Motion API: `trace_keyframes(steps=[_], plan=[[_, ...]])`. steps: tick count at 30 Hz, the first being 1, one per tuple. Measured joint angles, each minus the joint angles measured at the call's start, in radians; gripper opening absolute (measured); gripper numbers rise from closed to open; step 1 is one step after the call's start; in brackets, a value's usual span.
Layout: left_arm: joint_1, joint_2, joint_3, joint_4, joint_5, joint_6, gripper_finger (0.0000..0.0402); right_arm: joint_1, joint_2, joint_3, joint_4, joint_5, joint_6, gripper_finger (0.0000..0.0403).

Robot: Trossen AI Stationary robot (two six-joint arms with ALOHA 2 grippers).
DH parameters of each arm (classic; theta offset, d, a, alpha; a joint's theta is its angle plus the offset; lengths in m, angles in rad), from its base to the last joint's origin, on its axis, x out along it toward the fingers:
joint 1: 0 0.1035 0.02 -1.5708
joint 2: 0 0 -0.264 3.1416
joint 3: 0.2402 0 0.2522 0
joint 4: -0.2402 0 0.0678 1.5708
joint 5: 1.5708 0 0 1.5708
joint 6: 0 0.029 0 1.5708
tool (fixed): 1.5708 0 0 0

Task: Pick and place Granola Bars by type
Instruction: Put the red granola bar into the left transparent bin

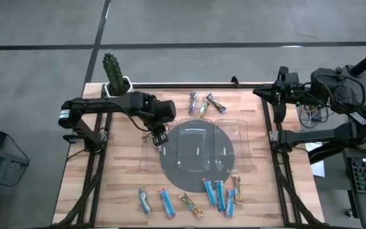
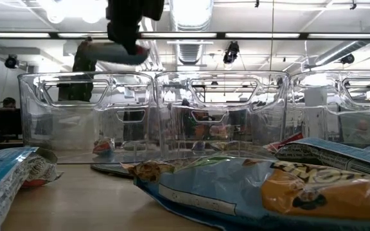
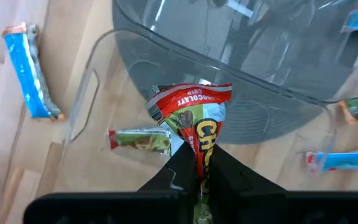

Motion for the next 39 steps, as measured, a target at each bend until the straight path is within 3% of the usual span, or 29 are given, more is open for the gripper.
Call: trace_keyframes(steps=[6,10,16,26,39], plan=[[-0.010,0.000,-0.096,0.117,-0.011,0.098,0.0007,0.000,0.000,0.000,0.000,0.000,0.008,0.0008],[0.002,0.000,-0.160,0.193,-0.011,0.063,0.0007,0.000,0.000,0.000,-0.001,0.000,0.012,0.0008],[0.021,0.000,-0.235,0.325,-0.010,-0.168,0.0007,0.000,-0.001,0.000,-0.001,0.001,0.012,0.0008],[0.031,0.000,-0.289,0.371,-0.060,-0.620,0.0007,0.000,-0.001,0.000,-0.002,0.002,0.012,0.0008],[0.031,0.000,-0.341,0.420,-0.149,-0.947,0.0007,0.000,-0.001,0.000,-0.003,0.002,-0.007,0.0008]])
